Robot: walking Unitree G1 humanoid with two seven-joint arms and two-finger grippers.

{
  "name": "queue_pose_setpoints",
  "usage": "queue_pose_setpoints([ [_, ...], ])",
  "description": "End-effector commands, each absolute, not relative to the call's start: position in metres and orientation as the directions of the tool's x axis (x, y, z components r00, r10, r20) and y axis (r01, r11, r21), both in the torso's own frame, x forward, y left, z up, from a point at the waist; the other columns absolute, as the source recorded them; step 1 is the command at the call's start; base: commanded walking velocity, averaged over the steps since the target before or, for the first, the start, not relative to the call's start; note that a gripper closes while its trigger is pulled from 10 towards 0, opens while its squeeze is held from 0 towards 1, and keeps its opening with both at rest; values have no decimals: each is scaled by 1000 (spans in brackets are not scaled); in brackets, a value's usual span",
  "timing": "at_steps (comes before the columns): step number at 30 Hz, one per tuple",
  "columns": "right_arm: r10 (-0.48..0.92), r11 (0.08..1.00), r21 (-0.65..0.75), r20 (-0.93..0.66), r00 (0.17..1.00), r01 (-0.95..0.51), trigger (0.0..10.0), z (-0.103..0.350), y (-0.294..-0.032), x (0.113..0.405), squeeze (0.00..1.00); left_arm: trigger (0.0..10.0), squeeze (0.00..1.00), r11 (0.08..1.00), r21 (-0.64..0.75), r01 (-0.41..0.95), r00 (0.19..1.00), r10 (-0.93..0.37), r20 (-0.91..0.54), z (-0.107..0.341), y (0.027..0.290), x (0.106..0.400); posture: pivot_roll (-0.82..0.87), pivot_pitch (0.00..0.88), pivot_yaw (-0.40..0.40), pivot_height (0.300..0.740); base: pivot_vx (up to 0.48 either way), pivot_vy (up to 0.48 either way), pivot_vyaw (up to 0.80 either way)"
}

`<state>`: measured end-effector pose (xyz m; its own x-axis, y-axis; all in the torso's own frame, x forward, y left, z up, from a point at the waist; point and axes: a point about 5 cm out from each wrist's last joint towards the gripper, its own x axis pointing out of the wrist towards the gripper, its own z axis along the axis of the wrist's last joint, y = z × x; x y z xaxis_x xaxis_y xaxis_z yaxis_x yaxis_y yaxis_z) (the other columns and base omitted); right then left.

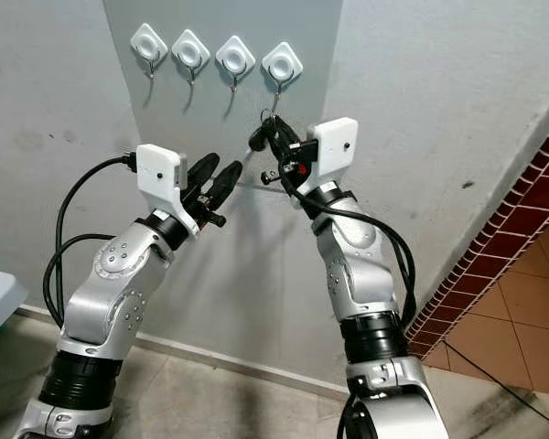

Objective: Hang keys on a hook

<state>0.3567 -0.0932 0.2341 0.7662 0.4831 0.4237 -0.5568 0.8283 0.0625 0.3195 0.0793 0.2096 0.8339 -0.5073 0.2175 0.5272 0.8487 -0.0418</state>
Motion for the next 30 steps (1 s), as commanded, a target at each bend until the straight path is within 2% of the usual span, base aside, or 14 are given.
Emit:
queue_pose_setpoints([
  [1,469,828,74,455,757,-556,10000,243,-95,360,0,10000,0,841,-17,541,819,-523,237,217,77,317,108,0,-27,740,0,0,0],
  [30,359,827,230,486,797,-512,10000,252,-107,376,0,10000,0,839,-33,543,821,-522,231,216,75,318,106,0,-23,740,0,0,0],
])
